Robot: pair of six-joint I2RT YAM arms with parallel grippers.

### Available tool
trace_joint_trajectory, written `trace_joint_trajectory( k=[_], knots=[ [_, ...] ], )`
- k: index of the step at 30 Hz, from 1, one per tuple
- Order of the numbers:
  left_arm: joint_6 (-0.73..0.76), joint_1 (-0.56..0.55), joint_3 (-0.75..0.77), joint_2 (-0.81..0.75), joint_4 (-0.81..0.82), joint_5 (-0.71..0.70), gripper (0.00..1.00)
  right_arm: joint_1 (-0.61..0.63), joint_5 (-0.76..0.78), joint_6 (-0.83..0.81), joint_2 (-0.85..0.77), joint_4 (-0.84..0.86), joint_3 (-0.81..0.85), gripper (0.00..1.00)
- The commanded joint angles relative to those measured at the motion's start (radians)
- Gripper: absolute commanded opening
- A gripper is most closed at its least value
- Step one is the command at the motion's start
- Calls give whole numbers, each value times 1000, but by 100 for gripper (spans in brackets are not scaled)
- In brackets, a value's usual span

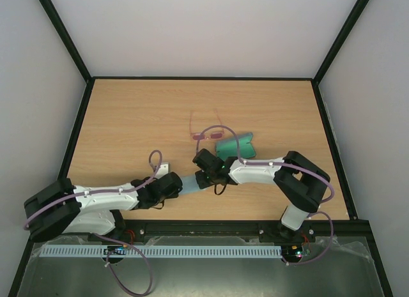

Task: Organize the sunglasses
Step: Pick up the glasses cleaning cloth from the center of the board.

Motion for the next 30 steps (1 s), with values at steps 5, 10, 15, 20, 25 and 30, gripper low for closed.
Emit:
trace_joint_trajectory(
  k=[5, 10, 15, 20, 25, 30],
  knots=[
    [-19, -19, -49, 107, -27, 83, 10, 6, -5, 5, -19, -76, -42, 2],
    [-30, -27, -51, 111, -18, 86, 3, 5, -12, 6, -22, -66, -53, 1],
    [-33, -30, -39, 81, -29, 76, 3, 6, -2, 6, -34, -70, -56, 1],
    [6, -26, 28, 63, -54, 65, 2, 0, 50, 4, -93, -107, -48, 1],
    [76, -5, 129, 107, -22, 91, 2, -26, 78, -7, -134, -145, -37, 1],
    [144, 9, 245, 184, 4, 112, 3, -70, 94, -24, -187, -185, -29, 1]
  ],
)
